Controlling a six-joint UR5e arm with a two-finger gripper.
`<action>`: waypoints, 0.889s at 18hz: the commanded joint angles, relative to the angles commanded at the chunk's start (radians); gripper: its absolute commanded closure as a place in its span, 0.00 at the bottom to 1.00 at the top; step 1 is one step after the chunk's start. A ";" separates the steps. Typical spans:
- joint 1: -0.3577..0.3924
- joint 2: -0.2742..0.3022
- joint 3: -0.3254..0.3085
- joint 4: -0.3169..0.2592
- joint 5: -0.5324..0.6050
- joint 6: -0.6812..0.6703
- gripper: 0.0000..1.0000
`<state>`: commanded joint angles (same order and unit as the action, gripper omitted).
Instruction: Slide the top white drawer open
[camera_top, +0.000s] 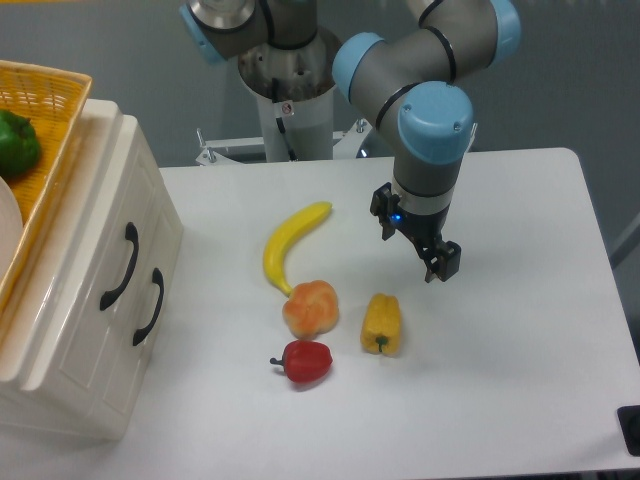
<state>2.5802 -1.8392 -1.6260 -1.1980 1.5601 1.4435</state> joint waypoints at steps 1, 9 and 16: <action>0.000 0.000 -0.003 0.002 0.002 0.003 0.00; -0.009 0.002 -0.011 0.003 0.002 -0.002 0.00; -0.008 0.005 -0.015 0.000 0.005 -0.047 0.00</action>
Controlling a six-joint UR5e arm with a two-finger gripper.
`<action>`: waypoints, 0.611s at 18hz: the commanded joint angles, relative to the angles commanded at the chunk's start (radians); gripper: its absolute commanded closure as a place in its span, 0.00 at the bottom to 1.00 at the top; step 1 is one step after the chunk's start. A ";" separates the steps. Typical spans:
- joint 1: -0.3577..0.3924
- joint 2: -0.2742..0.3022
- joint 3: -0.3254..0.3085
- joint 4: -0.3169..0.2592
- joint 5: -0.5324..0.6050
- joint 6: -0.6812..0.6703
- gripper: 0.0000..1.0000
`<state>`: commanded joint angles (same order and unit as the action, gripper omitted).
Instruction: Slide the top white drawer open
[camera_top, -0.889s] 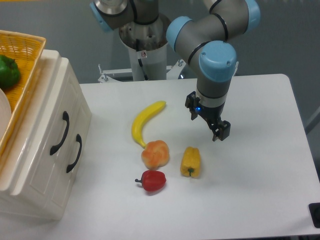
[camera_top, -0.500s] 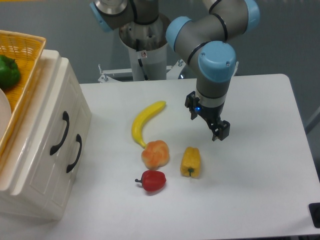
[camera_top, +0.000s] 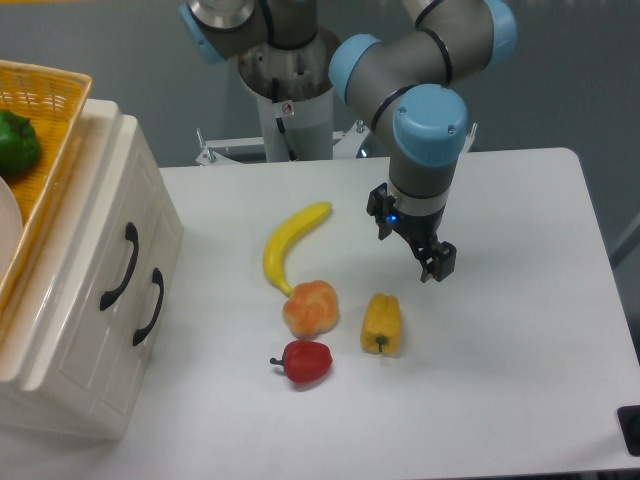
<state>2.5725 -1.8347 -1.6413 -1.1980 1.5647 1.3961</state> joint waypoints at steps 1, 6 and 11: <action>0.000 0.002 -0.009 -0.002 0.002 -0.005 0.00; -0.002 0.009 -0.035 -0.002 -0.006 -0.005 0.00; -0.006 0.014 -0.031 0.005 -0.020 -0.061 0.00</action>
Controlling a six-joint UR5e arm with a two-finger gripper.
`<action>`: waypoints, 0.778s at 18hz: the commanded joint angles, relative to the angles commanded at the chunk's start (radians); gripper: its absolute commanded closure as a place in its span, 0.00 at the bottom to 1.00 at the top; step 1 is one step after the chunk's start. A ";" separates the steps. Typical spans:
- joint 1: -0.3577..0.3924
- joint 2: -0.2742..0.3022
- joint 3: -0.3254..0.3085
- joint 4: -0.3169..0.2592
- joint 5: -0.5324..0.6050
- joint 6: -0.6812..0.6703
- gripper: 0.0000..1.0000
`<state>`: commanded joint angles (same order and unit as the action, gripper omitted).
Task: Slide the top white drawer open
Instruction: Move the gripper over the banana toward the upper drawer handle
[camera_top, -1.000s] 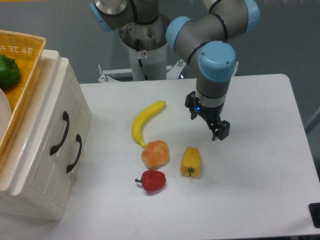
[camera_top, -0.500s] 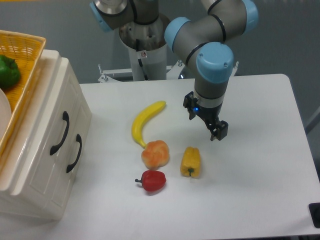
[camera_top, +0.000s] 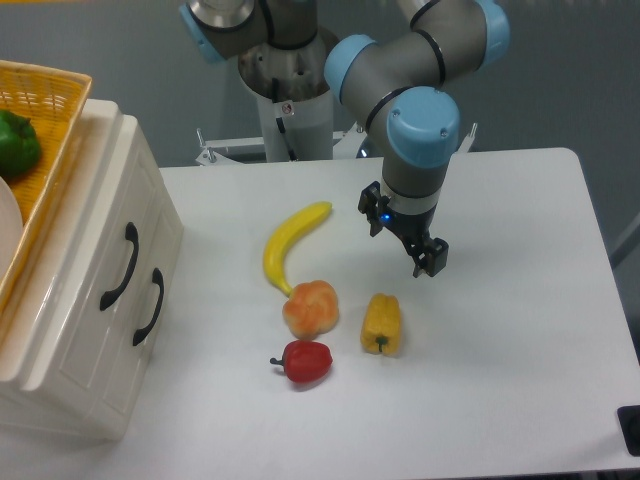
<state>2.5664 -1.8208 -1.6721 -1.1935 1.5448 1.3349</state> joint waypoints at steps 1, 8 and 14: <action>0.000 0.000 0.009 0.000 0.003 -0.025 0.00; -0.015 0.026 0.012 -0.011 0.014 -0.116 0.00; -0.084 0.038 0.015 -0.041 0.017 -0.371 0.00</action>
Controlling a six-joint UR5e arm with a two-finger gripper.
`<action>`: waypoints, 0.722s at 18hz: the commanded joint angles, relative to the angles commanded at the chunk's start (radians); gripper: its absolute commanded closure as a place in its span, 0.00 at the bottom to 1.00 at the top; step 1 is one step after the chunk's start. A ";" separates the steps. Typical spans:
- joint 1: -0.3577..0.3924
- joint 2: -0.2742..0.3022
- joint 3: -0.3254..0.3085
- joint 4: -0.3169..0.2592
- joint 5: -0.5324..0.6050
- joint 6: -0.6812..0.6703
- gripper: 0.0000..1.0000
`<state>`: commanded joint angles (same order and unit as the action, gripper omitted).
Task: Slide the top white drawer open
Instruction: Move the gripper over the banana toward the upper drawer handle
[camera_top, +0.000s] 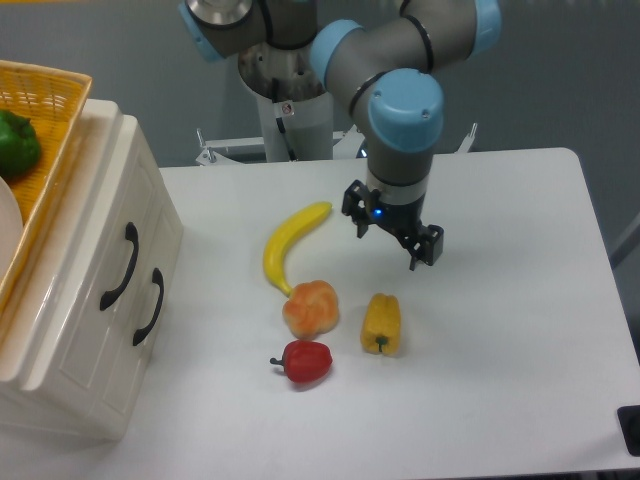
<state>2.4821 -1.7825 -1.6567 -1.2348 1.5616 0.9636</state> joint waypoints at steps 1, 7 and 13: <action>-0.009 0.002 0.003 -0.002 -0.002 -0.029 0.00; -0.101 -0.009 -0.006 -0.008 -0.009 -0.248 0.00; -0.130 -0.009 -0.006 -0.002 -0.081 -0.367 0.00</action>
<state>2.3516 -1.7917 -1.6629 -1.2364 1.4804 0.5969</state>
